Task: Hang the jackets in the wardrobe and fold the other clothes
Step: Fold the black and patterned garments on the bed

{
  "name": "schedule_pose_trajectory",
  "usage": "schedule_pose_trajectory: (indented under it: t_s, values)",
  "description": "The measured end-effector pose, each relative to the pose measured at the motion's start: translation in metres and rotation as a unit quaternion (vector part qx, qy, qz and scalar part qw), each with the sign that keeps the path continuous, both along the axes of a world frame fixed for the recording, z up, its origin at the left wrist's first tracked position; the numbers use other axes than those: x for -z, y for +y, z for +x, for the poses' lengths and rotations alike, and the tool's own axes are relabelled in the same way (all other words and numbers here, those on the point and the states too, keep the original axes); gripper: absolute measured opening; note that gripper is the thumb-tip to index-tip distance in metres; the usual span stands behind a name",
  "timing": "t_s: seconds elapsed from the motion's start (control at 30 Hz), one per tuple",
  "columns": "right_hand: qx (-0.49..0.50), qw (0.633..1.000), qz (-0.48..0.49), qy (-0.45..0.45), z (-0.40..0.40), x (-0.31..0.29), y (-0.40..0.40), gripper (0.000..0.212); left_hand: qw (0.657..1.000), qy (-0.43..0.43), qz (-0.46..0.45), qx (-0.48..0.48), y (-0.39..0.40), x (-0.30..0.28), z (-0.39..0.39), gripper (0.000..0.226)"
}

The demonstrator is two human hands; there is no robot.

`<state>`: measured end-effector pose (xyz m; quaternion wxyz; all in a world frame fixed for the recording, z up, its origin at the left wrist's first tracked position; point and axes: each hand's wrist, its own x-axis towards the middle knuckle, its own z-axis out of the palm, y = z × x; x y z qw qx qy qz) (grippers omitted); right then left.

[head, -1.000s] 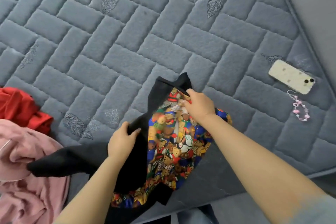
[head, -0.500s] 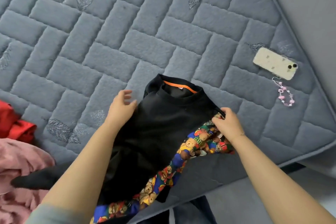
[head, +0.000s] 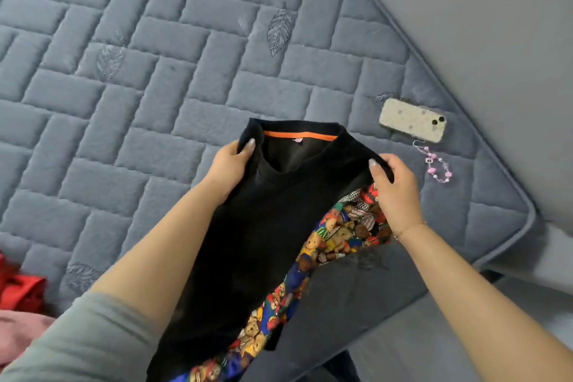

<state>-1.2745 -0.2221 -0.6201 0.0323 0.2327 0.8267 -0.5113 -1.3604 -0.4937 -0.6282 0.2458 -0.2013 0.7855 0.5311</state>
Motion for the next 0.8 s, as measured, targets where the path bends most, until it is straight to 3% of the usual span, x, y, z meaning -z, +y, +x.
schedule_pose_trajectory:
  t_s: [0.13,0.27,0.4,0.5,0.63,0.7,0.8]
  values:
    - [0.020,0.992,0.041,0.119,-0.060,-0.110,0.019,0.006,0.992,0.119,0.047,-0.004,0.008,-0.116,-0.070,0.022]
    - [0.053,0.971,0.006,0.232,-0.111,-0.228,0.022,0.021,0.967,0.239,0.084,0.014,0.019,-0.250,-0.125,0.024]
    - [0.072,0.928,-0.005,0.365,-0.127,-0.341,0.015,0.008,0.936,0.334,0.112,0.010,0.019,-0.375,-0.152,0.023]
    - [0.059,0.913,-0.019,0.403,-0.123,-0.393,0.004,0.010,0.915,0.388,0.112,-0.002,0.001,-0.438,-0.147,0.023]
    - [-0.009,0.915,-0.029,0.403,-0.099,-0.419,-0.021,0.013,0.897,0.420,0.136,-0.001,-0.046,-0.469,-0.114,0.016]
    - [-0.066,0.918,-0.035,0.389,-0.080,-0.414,-0.040,0.017,0.902,0.407,0.140,-0.003,-0.079,-0.455,-0.089,0.015]
    - [-0.152,0.937,0.008,0.315,-0.045,-0.382,-0.073,0.025,0.910,0.407,0.074,0.023,-0.131,-0.403,-0.043,0.023]
